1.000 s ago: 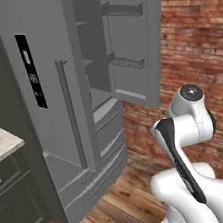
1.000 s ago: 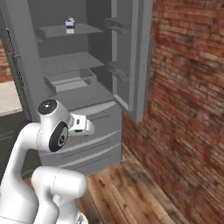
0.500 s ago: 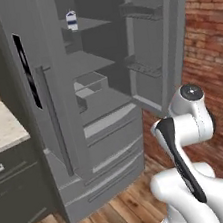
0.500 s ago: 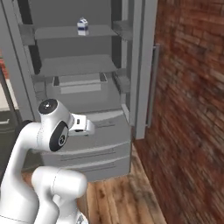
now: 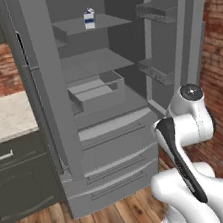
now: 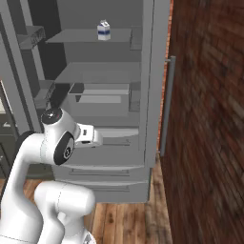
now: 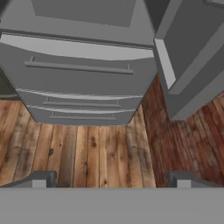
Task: Take a sugar cube from the saucer and place it inside the coffee. Then, grab milk from the fridge and place it next to the coffee on the counter to sweeten the coffee.
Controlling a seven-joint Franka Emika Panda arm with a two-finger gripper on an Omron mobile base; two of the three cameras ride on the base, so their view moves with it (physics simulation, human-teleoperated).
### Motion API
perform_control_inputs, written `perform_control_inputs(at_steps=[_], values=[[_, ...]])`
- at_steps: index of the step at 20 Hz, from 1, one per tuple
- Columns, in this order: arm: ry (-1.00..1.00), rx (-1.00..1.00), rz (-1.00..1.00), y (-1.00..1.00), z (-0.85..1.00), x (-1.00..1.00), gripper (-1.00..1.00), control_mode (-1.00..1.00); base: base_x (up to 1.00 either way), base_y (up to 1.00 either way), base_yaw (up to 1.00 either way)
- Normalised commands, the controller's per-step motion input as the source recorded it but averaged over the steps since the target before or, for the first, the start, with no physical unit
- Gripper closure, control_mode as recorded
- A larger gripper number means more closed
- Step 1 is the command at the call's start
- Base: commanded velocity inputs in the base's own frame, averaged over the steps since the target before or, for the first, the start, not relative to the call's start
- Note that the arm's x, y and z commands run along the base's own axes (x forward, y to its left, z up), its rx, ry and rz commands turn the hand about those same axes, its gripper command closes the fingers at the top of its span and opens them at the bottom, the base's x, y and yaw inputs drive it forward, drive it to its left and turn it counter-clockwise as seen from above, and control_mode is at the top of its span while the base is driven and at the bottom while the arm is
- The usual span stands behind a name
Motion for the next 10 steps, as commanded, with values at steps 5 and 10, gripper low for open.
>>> perform_control_inputs(at_steps=[5, 10], values=[[0.0, 0.0, 0.0, 0.0, 0.0, 0.0, -1.0, 1.0, 0.72, -0.23, 0.24], [0.0, 0.0, 0.0, 0.0, 0.0, 0.0, -1.0, 1.0, 0.76, -0.24, 0.16]])
